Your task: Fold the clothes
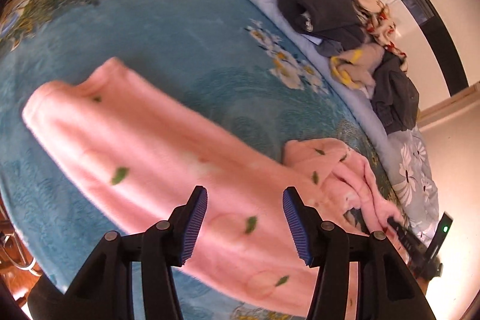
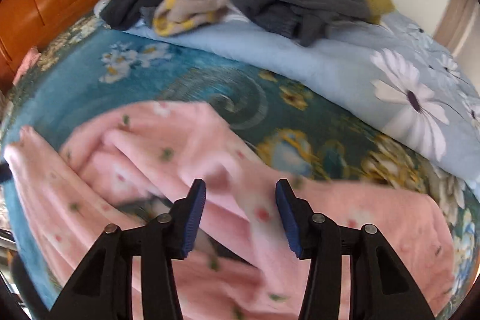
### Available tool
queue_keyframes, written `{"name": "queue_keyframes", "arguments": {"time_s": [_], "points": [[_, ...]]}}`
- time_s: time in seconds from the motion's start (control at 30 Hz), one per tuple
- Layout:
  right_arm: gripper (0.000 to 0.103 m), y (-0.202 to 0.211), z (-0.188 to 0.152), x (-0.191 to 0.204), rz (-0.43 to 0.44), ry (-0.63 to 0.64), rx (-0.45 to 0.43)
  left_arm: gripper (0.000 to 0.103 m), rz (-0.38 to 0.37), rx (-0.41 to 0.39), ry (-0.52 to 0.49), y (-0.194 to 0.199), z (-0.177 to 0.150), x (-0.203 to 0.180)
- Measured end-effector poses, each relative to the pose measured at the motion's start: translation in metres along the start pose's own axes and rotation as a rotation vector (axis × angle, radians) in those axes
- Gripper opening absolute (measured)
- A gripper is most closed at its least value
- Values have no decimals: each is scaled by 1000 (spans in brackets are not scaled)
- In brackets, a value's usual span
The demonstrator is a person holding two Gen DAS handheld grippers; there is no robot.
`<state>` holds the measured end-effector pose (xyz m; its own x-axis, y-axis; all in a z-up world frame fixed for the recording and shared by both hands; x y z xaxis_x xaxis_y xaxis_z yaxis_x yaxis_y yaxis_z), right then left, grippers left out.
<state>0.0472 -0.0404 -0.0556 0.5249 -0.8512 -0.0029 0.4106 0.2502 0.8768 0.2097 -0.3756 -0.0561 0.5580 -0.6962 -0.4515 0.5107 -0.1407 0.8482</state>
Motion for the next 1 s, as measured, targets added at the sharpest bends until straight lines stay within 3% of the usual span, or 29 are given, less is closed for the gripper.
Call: {"name": "queue_keyframes", "arguments": {"time_s": [0.03,0.2,0.5,0.83,0.97,1.0], "points": [[8,2,-9,-10,-10,-22,7,57,-5,7,-11,-6,2,-9],[8,20,-51,-54,13,-156,-18,57,-6,51,-30,-49,15,-43],[8,46,-128,-83,86,-396,-68,57,-74,140,186,-95,34,-56],[7,45,-148,-91,115,-450,-57,57,-99,277,326,-127,19,-68],[8,43,-146,-90,111,-435,-49,55,-89,238,286,-123,17,-74],[7,42,-145,-90,111,-433,-46,49,-82,230,269,-122,15,-75]]}}
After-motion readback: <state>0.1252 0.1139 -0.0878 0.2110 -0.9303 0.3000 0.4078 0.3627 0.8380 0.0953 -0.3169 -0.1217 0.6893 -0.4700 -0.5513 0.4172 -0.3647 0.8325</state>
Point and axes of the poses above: each gripper's, at about its wrist camera, not at the fingertips, and y roughly against the way its jaws point, x to its left, z to its top, the point moved 8 cm from there along -y, roughly the way its jaws point, and after that the axes turned 3 degrees about z, right-handed, at the moved point
